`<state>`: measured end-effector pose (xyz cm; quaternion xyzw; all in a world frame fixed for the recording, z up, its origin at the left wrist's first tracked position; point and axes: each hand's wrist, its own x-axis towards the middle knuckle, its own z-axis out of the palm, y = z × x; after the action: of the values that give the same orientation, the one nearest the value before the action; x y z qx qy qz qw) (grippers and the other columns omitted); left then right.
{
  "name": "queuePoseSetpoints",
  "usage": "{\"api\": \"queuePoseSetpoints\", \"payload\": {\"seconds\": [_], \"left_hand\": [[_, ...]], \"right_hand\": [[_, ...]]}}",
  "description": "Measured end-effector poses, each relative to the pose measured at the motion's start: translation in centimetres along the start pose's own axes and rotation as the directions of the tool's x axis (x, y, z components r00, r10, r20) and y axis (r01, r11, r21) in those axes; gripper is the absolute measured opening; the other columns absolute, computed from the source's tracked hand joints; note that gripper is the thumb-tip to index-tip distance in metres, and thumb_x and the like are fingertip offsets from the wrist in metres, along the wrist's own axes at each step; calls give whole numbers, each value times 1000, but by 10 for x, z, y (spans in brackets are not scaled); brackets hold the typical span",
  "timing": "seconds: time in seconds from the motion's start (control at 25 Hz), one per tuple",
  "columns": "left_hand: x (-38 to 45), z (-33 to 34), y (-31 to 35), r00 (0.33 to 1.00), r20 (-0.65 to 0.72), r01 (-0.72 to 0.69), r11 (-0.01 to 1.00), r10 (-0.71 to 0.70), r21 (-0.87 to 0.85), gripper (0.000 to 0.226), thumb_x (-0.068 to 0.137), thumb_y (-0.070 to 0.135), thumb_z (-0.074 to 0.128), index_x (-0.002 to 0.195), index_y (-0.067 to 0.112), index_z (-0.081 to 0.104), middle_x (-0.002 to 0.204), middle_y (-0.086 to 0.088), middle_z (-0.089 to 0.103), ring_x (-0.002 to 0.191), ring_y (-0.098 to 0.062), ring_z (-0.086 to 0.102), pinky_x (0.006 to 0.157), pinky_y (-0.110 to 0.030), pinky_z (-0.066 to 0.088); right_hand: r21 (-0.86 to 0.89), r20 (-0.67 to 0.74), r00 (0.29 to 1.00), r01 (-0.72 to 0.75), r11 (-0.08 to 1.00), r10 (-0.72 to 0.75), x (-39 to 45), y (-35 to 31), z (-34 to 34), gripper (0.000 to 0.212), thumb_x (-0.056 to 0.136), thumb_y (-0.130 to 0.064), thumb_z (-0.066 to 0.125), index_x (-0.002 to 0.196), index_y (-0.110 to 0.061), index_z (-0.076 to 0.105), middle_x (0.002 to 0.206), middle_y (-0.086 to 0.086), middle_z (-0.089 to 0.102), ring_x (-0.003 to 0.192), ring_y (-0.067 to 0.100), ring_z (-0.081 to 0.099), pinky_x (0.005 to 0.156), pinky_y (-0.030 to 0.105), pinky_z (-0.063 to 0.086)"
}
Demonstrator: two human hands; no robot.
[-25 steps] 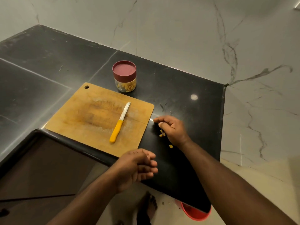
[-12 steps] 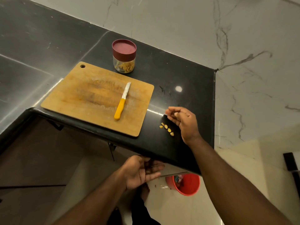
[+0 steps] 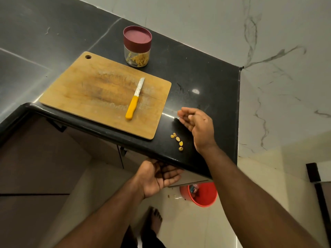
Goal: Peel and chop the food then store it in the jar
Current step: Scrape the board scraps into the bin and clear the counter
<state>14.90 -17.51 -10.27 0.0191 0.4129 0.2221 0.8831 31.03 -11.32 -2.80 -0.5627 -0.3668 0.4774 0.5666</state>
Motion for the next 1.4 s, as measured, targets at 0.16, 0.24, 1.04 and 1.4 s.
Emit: {"api": "queuePoseSetpoints", "payload": {"seconds": [0.16, 0.24, 1.04, 1.4], "left_hand": [[3, -1, -3, 1000, 13, -18, 1000, 17, 11, 58, 105, 46, 31, 122, 1, 63, 114, -27, 69, 97, -36, 73, 72, -42, 61], [3, -1, -4, 999, 20, -31, 999, 31, 17, 58, 105, 46, 32, 119, 1, 65, 113, -26, 70, 96, -36, 73, 74, -42, 61], [7, 27, -27, 997, -52, -48, 998, 49, 34, 43, 103, 36, 40, 100, 5, 70, 91, -17, 74, 75, -25, 73, 57, -34, 60], [5, 19, -25, 998, -28, -61, 998, 62, 33, 39, 104, 30, 38, 106, 4, 67, 94, -17, 75, 77, -24, 75, 58, -34, 60]], "right_hand": [[-249, 241, 970, 87, 964, -26, -11, 10, 4, 34, 82, -9, 46, 105, -9, 72, 104, 10, 73, 106, 24, 67, 95, 42, 54], [-301, 321, 947, 126, 945, -24, -30, 14, 4, 35, 85, -9, 47, 109, -8, 72, 107, 7, 73, 108, 22, 66, 95, 41, 54], [-206, 61, 997, 56, 977, -44, -115, 22, 9, 34, 84, -10, 51, 110, -8, 73, 108, 2, 73, 106, 15, 67, 95, 36, 54], [-468, 72, 982, 189, 863, -175, -83, 21, -3, 34, 84, -11, 55, 112, -17, 73, 111, -8, 70, 108, 9, 63, 94, 34, 52]]}}
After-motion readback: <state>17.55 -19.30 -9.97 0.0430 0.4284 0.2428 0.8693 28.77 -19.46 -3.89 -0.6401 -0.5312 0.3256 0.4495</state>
